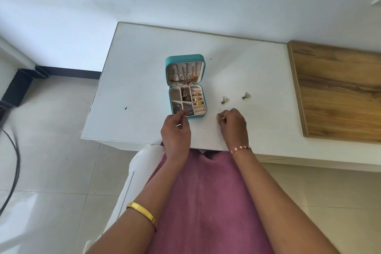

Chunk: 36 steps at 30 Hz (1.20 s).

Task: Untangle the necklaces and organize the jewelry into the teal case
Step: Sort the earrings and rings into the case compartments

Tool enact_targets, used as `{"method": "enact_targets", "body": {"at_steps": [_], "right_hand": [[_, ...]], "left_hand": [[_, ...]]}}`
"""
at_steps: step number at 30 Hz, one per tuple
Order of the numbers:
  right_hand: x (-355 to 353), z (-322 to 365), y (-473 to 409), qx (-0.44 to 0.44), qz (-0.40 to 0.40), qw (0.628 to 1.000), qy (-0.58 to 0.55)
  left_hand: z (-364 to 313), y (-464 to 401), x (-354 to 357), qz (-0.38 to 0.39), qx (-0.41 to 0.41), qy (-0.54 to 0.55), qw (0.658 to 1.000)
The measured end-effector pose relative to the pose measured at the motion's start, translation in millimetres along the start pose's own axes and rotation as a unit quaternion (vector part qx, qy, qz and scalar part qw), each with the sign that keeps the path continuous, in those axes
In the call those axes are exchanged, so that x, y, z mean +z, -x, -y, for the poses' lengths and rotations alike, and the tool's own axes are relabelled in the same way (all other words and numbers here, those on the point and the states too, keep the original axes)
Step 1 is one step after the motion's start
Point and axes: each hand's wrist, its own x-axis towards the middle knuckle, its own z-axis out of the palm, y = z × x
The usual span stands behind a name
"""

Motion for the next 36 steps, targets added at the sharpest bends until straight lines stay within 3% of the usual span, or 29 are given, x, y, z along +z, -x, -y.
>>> {"method": "enact_targets", "body": {"at_steps": [3,6,10,15,19,28,36], "right_hand": [[-1,1,-1,-0.002,-0.011,1.0,-0.025],[-3,15,3,0.003,-0.005,0.992,-0.129],[-14,41,12,0.066,0.072,0.931,-0.352],[-23,50,18,0.074,0.148,0.882,-0.441],[-24,47,20,0.084,0.131,0.881,-0.446],[-20,47,26,0.019,0.058,0.926,-0.373],[-16,46,13,-0.012,-0.009,0.957,-0.291]], "left_hand": [[-3,1,3,0.014,-0.012,-0.001,1.0],[-7,2,4,0.032,-0.031,0.006,0.999],[-9,3,4,0.074,-0.05,0.025,0.996],[-11,3,1,0.112,-0.081,0.067,0.988],[-13,5,-3,0.108,-0.105,0.122,0.981],[-11,4,-7,0.073,-0.073,0.05,0.993],[-10,-1,1,0.091,-0.063,0.064,0.992]]}}
